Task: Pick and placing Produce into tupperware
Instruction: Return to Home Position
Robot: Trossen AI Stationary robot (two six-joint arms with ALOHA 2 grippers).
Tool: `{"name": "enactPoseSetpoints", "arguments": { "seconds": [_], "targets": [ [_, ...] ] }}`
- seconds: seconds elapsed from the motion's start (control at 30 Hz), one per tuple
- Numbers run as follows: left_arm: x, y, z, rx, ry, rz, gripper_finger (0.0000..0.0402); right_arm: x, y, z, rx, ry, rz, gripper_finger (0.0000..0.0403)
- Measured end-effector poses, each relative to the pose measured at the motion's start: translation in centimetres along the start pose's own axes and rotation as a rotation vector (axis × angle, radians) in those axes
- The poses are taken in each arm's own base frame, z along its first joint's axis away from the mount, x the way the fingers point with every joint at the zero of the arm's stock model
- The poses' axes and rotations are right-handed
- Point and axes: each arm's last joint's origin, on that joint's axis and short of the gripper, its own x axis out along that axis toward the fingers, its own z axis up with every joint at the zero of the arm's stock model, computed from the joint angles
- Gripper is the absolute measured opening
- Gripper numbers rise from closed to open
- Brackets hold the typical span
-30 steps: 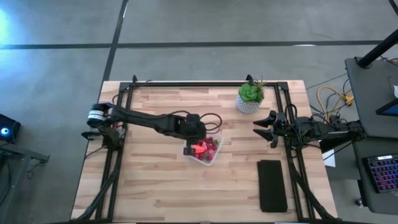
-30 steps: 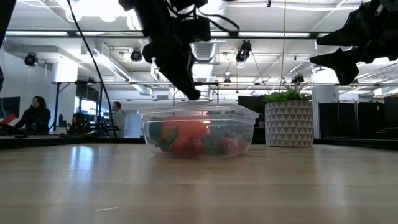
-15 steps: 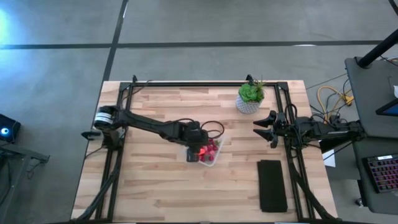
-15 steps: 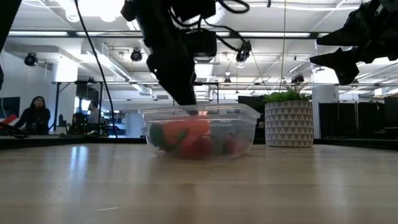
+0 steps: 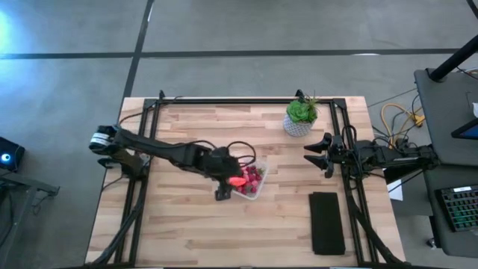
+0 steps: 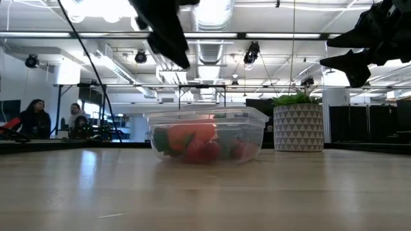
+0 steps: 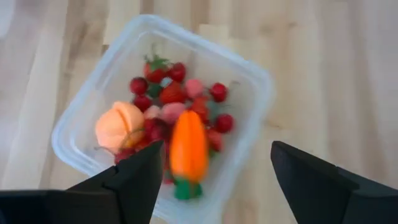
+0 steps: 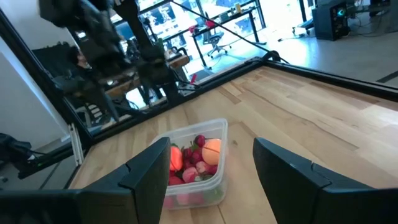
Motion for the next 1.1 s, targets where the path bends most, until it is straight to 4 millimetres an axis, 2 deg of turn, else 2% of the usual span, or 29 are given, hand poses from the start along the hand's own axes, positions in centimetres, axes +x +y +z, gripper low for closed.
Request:
{"name": "enactPoseSetpoints", "arguments": {
  "seconds": [0.1, 0.3, 0.43, 0.53, 0.63, 0.9, 1.1],
  "targets": [
    [-2.6, -0.7, -0.2, -0.004, -0.05, -0.033, 0.0279, 0.0, 0.0, 0.0, -0.001, 0.005, -0.002, 0.0221],
    [-7.7, -1.0, -0.7, -0.152, -0.164, -0.084, 0.0279, 0.0, 0.0, 0.0, -0.001, 0.005, -0.002, 0.0221],
    [-10.7, -1.5, -1.3, -0.093, -0.259, -0.157, 0.0279, 0.1, 0.0, -0.1, -0.002, 0.006, -0.003, 0.0221],
    [-12.0, -1.0, -2.2, -0.077, -0.349, -0.21, 0.0279, 0.1, 0.0, -0.1, -0.002, 0.006, -0.003, 0.0221],
    [-12.3, 0.2, -4.0, -0.088, -0.435, -0.234, 0.0279, 0.1, 0.0, 0.0, -0.002, 0.006, -0.003, 0.0221],
    [-9.8, 2.6, -11.1, -0.168, -0.798, -0.401, 0.0279, 0.1, 0.0, -0.1, -0.002, 0.006, -0.003, 0.0221],
    [-9.8, 4.3, -14.8, -0.17, -0.893, -0.376, 0.0279, 0.1, 0.0, -0.1, -0.002, 0.006, -0.003, 0.0221]
  ]
}}
